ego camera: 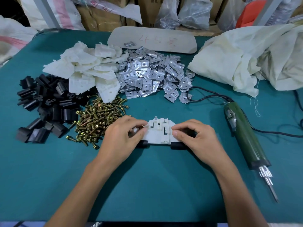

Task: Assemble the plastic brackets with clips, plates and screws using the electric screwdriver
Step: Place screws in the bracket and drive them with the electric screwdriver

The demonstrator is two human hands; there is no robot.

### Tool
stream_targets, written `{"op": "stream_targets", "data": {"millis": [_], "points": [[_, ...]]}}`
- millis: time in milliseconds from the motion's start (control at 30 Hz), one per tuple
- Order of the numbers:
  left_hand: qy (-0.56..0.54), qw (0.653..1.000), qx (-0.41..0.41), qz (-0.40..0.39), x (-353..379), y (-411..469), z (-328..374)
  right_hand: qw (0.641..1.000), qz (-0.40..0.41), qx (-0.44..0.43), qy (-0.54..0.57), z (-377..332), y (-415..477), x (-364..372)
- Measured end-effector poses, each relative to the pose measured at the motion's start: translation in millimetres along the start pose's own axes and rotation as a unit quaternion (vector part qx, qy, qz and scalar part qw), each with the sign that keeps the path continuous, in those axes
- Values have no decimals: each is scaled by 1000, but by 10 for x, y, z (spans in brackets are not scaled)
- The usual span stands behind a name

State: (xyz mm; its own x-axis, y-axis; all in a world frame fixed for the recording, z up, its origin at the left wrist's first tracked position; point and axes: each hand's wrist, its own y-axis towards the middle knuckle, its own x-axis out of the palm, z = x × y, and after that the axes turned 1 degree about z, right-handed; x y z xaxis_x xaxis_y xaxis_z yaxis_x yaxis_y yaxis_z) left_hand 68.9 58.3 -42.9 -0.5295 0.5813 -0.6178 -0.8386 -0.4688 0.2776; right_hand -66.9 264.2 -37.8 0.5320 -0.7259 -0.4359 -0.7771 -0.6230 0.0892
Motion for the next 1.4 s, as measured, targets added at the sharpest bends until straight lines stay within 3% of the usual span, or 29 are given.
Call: {"op": "stream_targets", "data": {"millis": [633, 767, 1100, 1267, 1333, 1400], "points": [[-40, 998, -14, 43, 51, -44, -68, 999, 42, -12, -32, 47, -40, 25], [-28, 999, 17, 35, 37, -59, -66, 998, 28, -28, -46, 50, -50, 25], [-37, 999, -9, 22, 45, -72, -50, 998, 33, -38, -48, 91, -37, 33], [-49, 999, -14, 11, 44, -57, -1, 996, 37, -4, -86, -11, -51, -5], [-44, 999, -1, 5, 38, -67, -9, 991, 63, -8, -114, -77, -146, -175], [-39, 999, 13, -16, 29, -74, -17, 971, 138, -36, -192, -115, -264, -473]]}}
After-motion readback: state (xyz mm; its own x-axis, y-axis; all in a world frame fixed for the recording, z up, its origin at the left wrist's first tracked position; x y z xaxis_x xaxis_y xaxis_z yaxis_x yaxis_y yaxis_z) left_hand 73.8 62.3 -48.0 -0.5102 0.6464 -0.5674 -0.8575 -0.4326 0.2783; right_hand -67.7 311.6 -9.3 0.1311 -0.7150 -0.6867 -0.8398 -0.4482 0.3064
